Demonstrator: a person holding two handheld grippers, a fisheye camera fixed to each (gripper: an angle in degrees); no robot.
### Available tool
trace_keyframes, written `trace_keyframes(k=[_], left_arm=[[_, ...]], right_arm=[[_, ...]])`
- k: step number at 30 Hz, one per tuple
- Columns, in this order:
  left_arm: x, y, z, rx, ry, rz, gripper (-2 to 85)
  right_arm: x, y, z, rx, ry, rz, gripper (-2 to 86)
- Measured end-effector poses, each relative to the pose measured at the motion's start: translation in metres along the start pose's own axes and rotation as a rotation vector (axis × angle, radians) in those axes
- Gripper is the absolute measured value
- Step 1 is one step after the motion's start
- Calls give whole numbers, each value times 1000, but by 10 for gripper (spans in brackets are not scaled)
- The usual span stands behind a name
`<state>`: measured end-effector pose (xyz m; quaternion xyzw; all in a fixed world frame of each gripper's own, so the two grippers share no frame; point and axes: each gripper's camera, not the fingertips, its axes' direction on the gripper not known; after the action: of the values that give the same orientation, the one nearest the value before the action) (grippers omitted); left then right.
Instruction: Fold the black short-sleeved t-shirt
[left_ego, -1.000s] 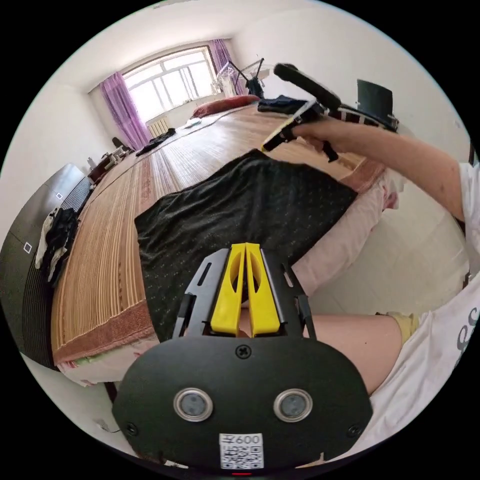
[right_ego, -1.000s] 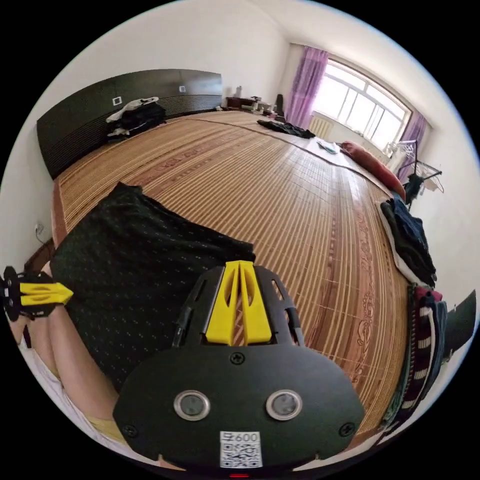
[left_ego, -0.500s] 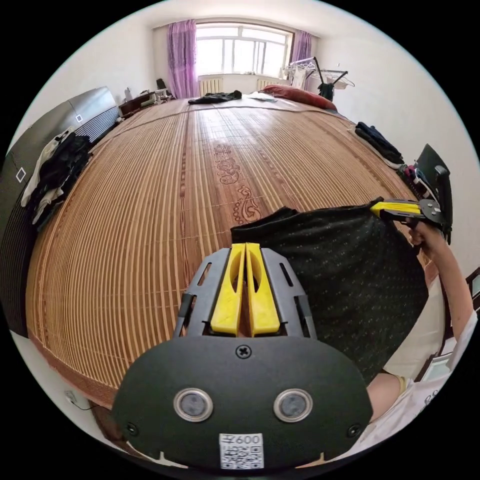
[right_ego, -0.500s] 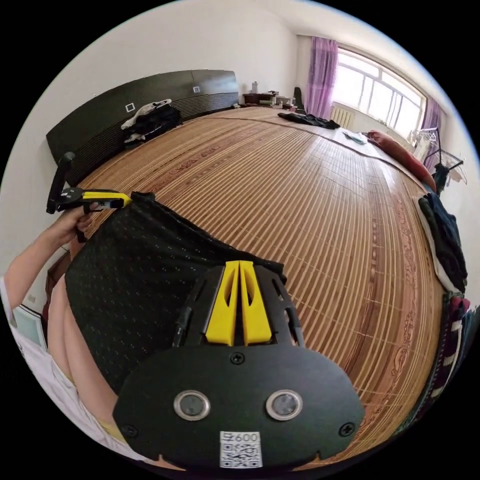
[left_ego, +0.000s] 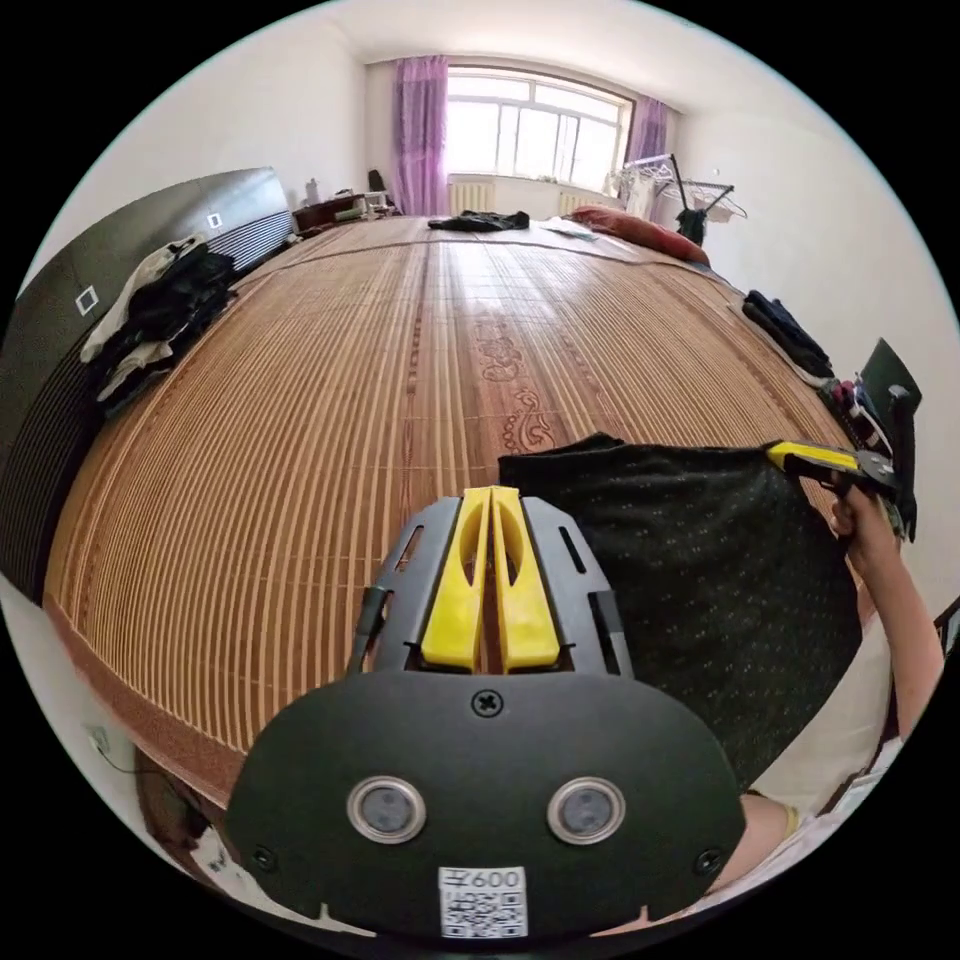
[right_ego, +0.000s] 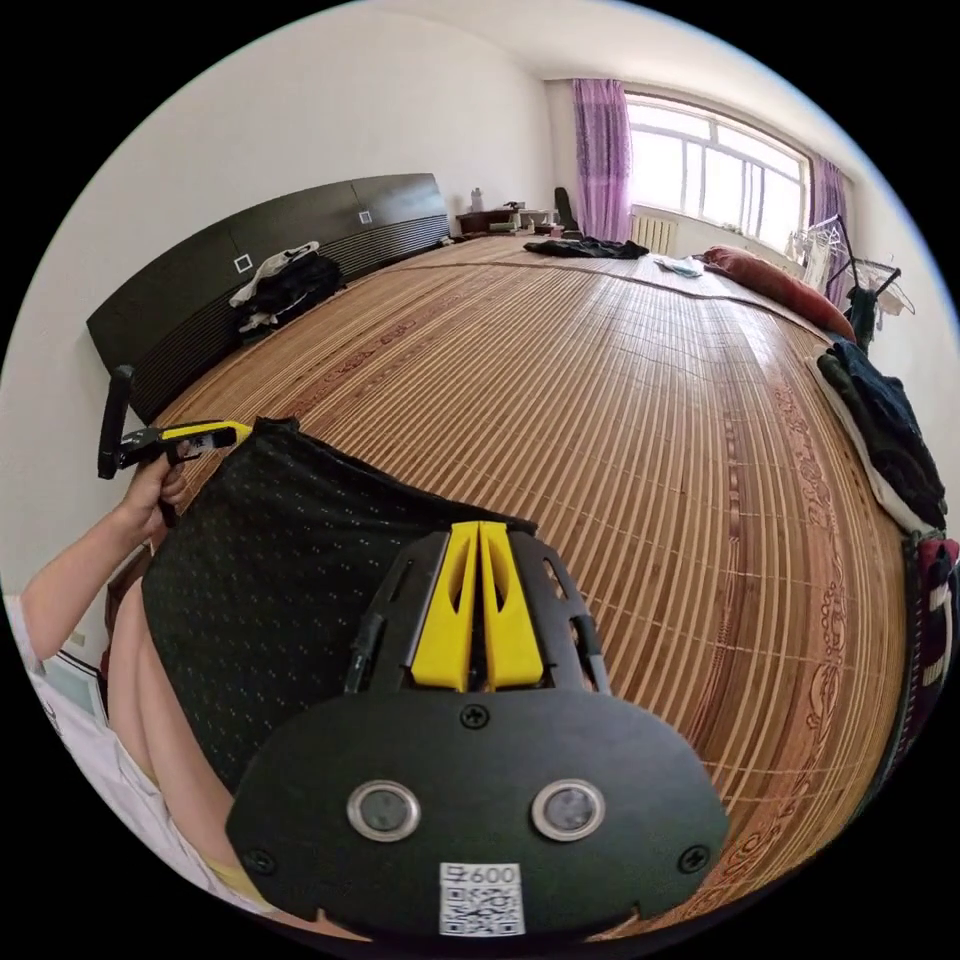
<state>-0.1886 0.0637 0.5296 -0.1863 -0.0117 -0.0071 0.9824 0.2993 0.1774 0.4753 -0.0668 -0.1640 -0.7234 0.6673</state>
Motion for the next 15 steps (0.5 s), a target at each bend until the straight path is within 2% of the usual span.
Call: trace_keyframes(k=[2,4,8,15], left_arm=[[-10,19,-20,112,-1,-63,5],[-6,48,-44,270,22,-21,4],[19,91,-71,472,3,142,2],[13,101,-82,472,81,226,2]], right_arm=[[-4,22,-26,195,61,24,-8],[-15,41,-38,304,91,-13,-9],[-42,64,-37,396,168,-111,-9],[-49,60,-16,350,195,-137,-8]])
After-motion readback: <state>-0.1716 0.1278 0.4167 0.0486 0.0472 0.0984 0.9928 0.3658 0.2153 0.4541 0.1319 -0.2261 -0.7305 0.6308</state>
